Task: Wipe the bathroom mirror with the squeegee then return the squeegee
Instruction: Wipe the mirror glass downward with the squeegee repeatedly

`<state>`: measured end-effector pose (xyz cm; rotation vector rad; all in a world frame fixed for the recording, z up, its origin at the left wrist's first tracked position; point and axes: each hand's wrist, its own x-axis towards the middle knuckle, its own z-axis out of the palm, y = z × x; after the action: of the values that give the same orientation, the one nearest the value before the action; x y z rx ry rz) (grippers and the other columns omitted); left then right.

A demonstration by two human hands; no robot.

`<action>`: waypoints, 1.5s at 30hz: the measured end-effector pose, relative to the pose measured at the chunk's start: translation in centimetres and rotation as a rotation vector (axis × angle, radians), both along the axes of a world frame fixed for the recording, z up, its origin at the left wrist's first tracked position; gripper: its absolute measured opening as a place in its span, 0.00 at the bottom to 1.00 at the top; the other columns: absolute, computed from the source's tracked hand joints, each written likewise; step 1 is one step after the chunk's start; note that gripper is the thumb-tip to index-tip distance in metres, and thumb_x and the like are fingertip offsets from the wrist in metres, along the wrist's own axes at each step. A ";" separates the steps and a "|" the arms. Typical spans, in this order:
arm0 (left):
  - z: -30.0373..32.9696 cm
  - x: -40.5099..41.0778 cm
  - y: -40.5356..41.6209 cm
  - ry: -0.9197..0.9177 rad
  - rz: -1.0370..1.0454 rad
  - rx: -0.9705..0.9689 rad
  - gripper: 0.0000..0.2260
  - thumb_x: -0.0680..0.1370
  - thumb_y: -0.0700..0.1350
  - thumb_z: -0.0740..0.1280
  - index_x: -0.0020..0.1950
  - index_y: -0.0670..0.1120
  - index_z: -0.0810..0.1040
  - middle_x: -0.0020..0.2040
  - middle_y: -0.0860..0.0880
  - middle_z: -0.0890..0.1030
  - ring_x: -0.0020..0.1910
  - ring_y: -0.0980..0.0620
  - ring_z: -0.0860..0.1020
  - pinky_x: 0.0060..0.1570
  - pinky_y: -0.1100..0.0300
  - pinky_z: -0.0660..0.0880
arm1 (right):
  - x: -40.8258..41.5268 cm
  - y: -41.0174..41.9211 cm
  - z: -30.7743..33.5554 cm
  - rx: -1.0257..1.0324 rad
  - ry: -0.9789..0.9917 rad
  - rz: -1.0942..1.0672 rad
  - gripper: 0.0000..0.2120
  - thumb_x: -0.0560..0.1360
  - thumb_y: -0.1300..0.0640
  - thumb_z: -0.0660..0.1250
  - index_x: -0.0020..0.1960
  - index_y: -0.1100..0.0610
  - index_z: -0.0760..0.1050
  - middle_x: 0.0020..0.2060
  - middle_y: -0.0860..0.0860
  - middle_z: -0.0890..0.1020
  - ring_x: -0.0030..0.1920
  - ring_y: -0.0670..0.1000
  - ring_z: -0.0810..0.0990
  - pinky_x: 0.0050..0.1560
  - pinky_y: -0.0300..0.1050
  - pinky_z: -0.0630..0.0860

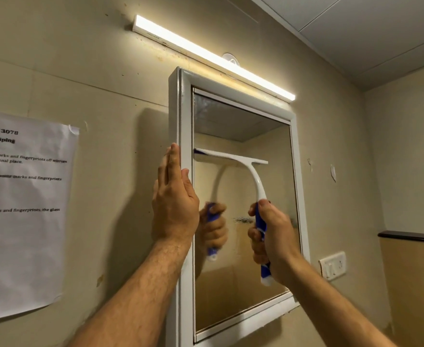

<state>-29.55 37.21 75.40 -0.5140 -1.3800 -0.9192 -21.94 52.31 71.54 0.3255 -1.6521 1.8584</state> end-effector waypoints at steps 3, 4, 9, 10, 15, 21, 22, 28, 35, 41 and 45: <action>0.0 -0.2 0.0 0.010 0.007 -0.012 0.23 0.83 0.51 0.49 0.78 0.50 0.57 0.75 0.48 0.64 0.63 0.48 0.73 0.55 0.58 0.70 | 0.0 0.4 2.5 0.009 0.020 -0.017 0.19 0.81 0.43 0.53 0.47 0.58 0.72 0.26 0.50 0.68 0.22 0.46 0.62 0.23 0.39 0.61; 0.0 -0.3 0.0 0.009 0.007 -0.014 0.23 0.83 0.52 0.49 0.78 0.50 0.57 0.75 0.48 0.64 0.63 0.48 0.73 0.55 0.58 0.71 | -0.1 0.4 3.8 0.014 0.039 -0.019 0.19 0.81 0.43 0.53 0.48 0.58 0.71 0.26 0.50 0.68 0.22 0.46 0.62 0.22 0.39 0.61; 0.0 -0.2 -0.1 -0.027 -0.003 -0.008 0.23 0.83 0.52 0.49 0.79 0.52 0.55 0.75 0.47 0.63 0.62 0.46 0.75 0.50 0.45 0.81 | -0.7 -0.7 8.6 0.020 0.088 -0.021 0.17 0.82 0.44 0.53 0.48 0.57 0.70 0.28 0.49 0.68 0.22 0.45 0.62 0.22 0.38 0.63; 0.0 -0.1 -0.1 -0.029 -0.004 -0.007 0.23 0.83 0.52 0.49 0.79 0.52 0.55 0.75 0.46 0.63 0.62 0.46 0.75 0.49 0.46 0.81 | -0.8 -0.8 8.5 0.013 0.077 -0.012 0.17 0.82 0.44 0.53 0.48 0.57 0.70 0.27 0.49 0.68 0.22 0.45 0.62 0.23 0.38 0.63; -0.1 0.1 0.0 0.005 0.005 -0.008 0.22 0.83 0.50 0.50 0.78 0.49 0.59 0.75 0.46 0.65 0.62 0.47 0.74 0.51 0.59 0.72 | -0.2 -0.2 4.0 0.028 -0.009 0.007 0.18 0.81 0.43 0.53 0.47 0.57 0.70 0.27 0.50 0.68 0.23 0.46 0.62 0.25 0.40 0.61; -0.3 -0.2 -0.1 -0.002 -0.005 -0.010 0.23 0.83 0.51 0.48 0.78 0.50 0.57 0.74 0.45 0.65 0.64 0.45 0.73 0.53 0.52 0.77 | 0.0 -0.1 7.0 0.026 0.038 0.001 0.17 0.82 0.44 0.53 0.47 0.56 0.70 0.28 0.50 0.68 0.24 0.46 0.62 0.22 0.39 0.63; -0.3 -0.3 -0.1 -0.005 -0.003 -0.013 0.22 0.84 0.51 0.48 0.78 0.50 0.56 0.74 0.45 0.65 0.64 0.45 0.73 0.52 0.52 0.77 | -0.1 -0.4 8.2 0.015 0.053 0.008 0.17 0.82 0.44 0.53 0.48 0.56 0.70 0.28 0.50 0.68 0.24 0.46 0.62 0.21 0.38 0.63; -0.4 -0.2 -0.1 -0.005 -0.001 -0.028 0.26 0.81 0.55 0.45 0.79 0.50 0.56 0.74 0.46 0.65 0.63 0.47 0.73 0.52 0.58 0.72 | -1.0 -1.4 8.3 0.011 0.081 0.013 0.17 0.82 0.44 0.53 0.49 0.56 0.70 0.27 0.49 0.68 0.22 0.45 0.62 0.22 0.39 0.63; -0.4 -0.1 0.4 -0.003 -0.037 -0.010 0.24 0.82 0.53 0.47 0.78 0.50 0.57 0.75 0.47 0.64 0.64 0.49 0.72 0.56 0.51 0.76 | 0.2 0.1 -0.8 0.054 -0.017 0.010 0.18 0.81 0.43 0.54 0.47 0.57 0.71 0.25 0.50 0.69 0.23 0.47 0.63 0.25 0.40 0.62; 0.0 -0.2 -0.3 0.018 -0.011 0.002 0.22 0.83 0.49 0.51 0.78 0.48 0.59 0.75 0.46 0.65 0.66 0.46 0.72 0.58 0.53 0.73 | 0.7 0.1 2.2 0.060 -0.006 0.004 0.18 0.81 0.43 0.54 0.48 0.57 0.71 0.26 0.50 0.69 0.23 0.47 0.62 0.25 0.40 0.62; -0.4 -0.1 0.0 -0.007 0.003 0.008 0.22 0.84 0.49 0.51 0.78 0.48 0.58 0.75 0.46 0.64 0.67 0.47 0.71 0.56 0.56 0.72 | 0.2 -0.3 3.1 0.020 -0.016 0.064 0.18 0.81 0.42 0.54 0.48 0.56 0.71 0.27 0.50 0.69 0.24 0.46 0.62 0.26 0.40 0.61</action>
<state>-29.64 37.21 74.96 -0.5031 -1.3821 -0.9250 -21.70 51.98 74.64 0.3763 -1.6901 1.8970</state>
